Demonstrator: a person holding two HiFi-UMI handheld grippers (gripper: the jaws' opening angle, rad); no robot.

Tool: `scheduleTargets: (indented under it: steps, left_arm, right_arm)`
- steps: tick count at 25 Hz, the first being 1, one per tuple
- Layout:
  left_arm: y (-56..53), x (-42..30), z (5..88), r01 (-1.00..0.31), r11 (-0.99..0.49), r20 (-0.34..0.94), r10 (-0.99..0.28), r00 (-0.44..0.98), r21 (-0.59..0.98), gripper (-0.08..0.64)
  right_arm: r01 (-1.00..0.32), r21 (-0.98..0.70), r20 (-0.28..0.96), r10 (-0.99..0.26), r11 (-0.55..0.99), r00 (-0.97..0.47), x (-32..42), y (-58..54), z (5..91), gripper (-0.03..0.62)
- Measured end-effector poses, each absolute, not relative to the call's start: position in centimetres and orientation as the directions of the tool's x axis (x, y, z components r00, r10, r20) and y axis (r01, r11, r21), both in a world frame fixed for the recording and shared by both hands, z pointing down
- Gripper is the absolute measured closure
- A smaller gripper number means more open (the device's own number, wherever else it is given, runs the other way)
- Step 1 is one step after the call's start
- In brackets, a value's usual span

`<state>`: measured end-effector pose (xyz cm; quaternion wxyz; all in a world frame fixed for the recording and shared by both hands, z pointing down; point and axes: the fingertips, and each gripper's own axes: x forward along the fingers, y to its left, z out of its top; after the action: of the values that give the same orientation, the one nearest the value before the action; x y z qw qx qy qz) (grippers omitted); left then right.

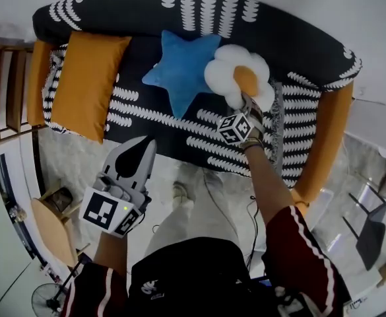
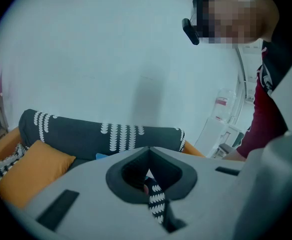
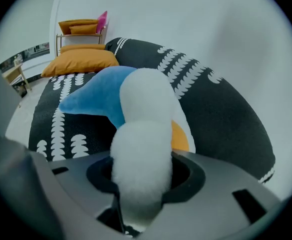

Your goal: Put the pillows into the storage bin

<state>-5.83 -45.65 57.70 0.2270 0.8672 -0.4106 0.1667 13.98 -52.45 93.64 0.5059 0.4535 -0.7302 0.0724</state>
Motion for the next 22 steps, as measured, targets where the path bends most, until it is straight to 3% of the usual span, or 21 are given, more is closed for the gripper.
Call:
scheduleTargets:
  steps: [8,22]
  left_arm:
    - [-43.4,-8.0,53.2,-0.783,-0.574,0.413,-0.669,0.617,0.240,0.558]
    - [-35.2,-13.5,45.5,-0.750,-0.627,0.256,-0.706,0.661,0.210,0.558]
  right_arm:
    - [-0.761,0.364,0.794,-0.606,0.537,-0.048,15.3,-51.7,87.4,0.440]
    - [-0.780,0.424,0.721,-0.692,0.459,-0.015,12.8,-44.7,71.0,0.446]
